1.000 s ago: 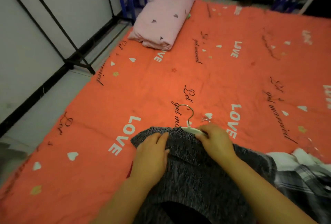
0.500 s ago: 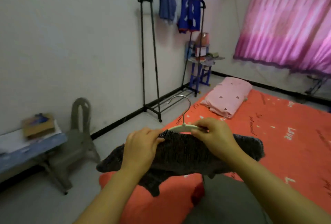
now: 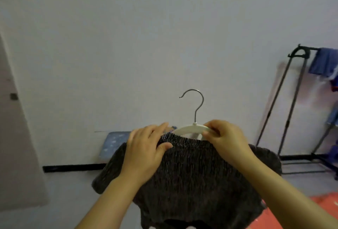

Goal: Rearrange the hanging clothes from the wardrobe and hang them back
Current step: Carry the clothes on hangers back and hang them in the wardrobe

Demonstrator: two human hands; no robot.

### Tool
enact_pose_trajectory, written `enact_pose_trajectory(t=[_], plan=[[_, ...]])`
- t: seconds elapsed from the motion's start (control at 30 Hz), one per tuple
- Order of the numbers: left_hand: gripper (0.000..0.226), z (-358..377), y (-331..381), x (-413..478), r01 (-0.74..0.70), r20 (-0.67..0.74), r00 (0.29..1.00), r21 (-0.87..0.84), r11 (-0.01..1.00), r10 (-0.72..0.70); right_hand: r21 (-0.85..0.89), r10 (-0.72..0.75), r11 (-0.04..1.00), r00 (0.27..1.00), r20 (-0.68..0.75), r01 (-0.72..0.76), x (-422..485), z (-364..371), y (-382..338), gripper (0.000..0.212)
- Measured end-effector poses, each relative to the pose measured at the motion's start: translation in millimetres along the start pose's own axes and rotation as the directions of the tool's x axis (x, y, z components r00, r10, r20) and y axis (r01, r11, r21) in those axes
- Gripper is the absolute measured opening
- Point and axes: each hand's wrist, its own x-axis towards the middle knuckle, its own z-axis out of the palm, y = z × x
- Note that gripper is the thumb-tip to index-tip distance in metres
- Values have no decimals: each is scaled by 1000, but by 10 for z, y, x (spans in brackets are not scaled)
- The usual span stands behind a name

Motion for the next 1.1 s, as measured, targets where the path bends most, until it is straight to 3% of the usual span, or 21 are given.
enact_pose_trajectory(t=[0.07,0.2,0.4,0.67,0.9,1.1], plan=[[60,-194,-227,-25,30,-16,999,22,999,-30,44,-72,997,995,63,69,151,336,-310,15],[44,-391,-765,-118,149,-100,984,39,988,-145,164,-223,966,962,158,198,443,964,-815,13],[39,-720,-1533,-269,356,-194,926,151,922,-325,365,-445,866,860,249,342,881,1871,-1300,9],[34,-1221,-2289,-372,597,-397,786,292,747,-474,463,-764,614,628,147,639,1344,2904,-1975,37],[33,-1762,-3145,-503,701,-535,698,379,603,-476,494,-883,426,466,45,758,1653,3822,-2861,46],[32,-2293,-4271,-538,727,-600,666,392,563,-443,497,-920,336,393,-10,800,2026,4702,-3849,47]])
